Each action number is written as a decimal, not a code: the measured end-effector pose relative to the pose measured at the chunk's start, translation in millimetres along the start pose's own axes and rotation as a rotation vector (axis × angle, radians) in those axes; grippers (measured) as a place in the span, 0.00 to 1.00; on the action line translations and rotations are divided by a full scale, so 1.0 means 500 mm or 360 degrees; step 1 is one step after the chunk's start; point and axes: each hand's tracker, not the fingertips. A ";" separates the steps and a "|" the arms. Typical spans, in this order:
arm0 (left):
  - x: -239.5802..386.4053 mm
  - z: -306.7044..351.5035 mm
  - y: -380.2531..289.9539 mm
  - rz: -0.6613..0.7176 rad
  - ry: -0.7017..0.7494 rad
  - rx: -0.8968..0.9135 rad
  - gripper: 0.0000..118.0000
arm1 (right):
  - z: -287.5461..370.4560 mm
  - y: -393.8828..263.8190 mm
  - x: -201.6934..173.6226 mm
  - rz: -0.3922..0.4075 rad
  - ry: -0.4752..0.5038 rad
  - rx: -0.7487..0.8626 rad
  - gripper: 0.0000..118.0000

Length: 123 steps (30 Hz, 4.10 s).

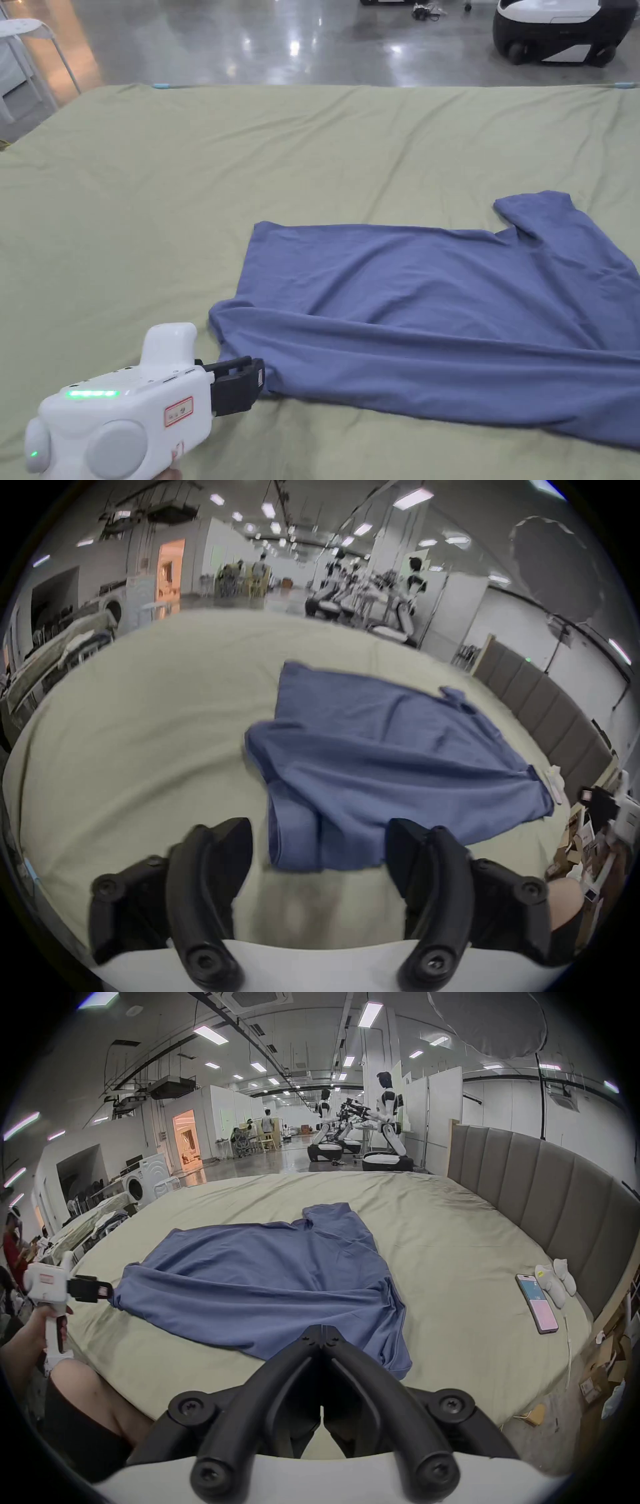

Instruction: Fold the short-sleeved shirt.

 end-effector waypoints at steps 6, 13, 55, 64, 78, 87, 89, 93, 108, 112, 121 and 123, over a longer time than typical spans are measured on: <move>0.036 -0.013 -0.022 -0.0159 0.0046 -0.0010 0.01 | -0.014 -0.013 0.018 0.0001 -0.0036 -0.0052 0.00; 0.017 0.048 -0.007 -0.0192 0.0002 0.0048 0.01 | -0.069 -0.037 0.047 0.0050 -0.0065 -0.0158 0.00; -0.090 0.237 -0.143 -0.0140 0.0326 -0.0054 0.76 | 0.011 -0.164 0.134 0.0018 -0.0089 -0.0145 1.00; 0.034 0.411 0.000 -0.0211 0.0102 0.0686 0.00 | 0.099 0.018 0.023 0.0106 -0.0146 0.0476 0.00; -0.038 -0.207 0.303 0.0077 0.0244 -0.0122 0.72 | -0.048 0.112 -0.048 0.0218 0.0300 0.0456 0.00; 0.011 -0.204 0.232 -0.0249 0.0250 -0.0135 0.00 | -0.225 0.158 -0.011 0.0282 0.0223 0.0128 0.00; 0.008 -0.189 0.231 -0.0238 0.0241 -0.0132 0.00 | -0.290 0.197 0.000 0.0230 0.0190 0.0009 0.00; 0.009 -0.133 0.235 -0.0203 0.0174 -0.0056 0.00 | -0.449 0.274 0.063 0.0002 0.0030 -0.0436 0.71; -0.013 -0.090 0.265 -0.0278 0.0141 -0.0039 0.00 | -0.596 0.266 0.116 -0.0044 -0.0043 -0.0550 0.01; -0.009 0.003 0.271 -0.0262 0.0098 0.0050 0.00 | -0.462 0.301 0.113 -0.0006 0.0073 -0.0373 0.01; -0.036 0.255 0.118 -0.0294 -0.0033 0.0213 0.00 | -0.067 0.183 0.130 -0.0007 0.0201 -0.0168 0.01; -0.056 0.275 0.059 -0.0290 -0.0055 0.0204 0.00 | -0.017 0.125 0.122 0.0000 0.0195 -0.0184 0.01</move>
